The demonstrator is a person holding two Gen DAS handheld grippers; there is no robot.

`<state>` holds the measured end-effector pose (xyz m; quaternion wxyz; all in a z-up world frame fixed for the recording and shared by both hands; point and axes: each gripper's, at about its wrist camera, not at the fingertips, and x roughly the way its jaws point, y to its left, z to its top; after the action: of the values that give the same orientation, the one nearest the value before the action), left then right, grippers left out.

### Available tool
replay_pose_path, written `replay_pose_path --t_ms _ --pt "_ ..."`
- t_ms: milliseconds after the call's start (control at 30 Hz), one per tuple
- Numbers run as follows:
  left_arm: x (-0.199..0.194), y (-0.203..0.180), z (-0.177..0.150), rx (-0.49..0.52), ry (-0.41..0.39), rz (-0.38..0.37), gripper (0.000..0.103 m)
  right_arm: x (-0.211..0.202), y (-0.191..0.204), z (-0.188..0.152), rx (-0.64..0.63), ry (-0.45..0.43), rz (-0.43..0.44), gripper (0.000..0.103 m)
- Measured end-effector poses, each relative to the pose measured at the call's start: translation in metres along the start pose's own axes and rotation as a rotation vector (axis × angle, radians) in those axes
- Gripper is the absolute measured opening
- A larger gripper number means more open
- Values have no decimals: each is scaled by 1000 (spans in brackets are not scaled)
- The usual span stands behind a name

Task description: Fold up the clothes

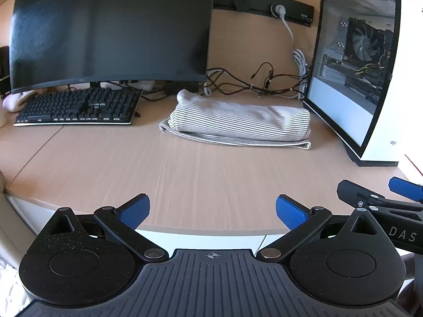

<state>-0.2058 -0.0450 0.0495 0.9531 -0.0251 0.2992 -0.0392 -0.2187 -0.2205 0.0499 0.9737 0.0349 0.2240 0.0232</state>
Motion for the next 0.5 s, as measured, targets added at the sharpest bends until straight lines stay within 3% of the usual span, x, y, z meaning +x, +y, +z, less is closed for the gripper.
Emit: replay_pose_path --t_ms 500 --pt "2 -2 3 -8 3 -1 103 1 -2 0 4 5 0 103"
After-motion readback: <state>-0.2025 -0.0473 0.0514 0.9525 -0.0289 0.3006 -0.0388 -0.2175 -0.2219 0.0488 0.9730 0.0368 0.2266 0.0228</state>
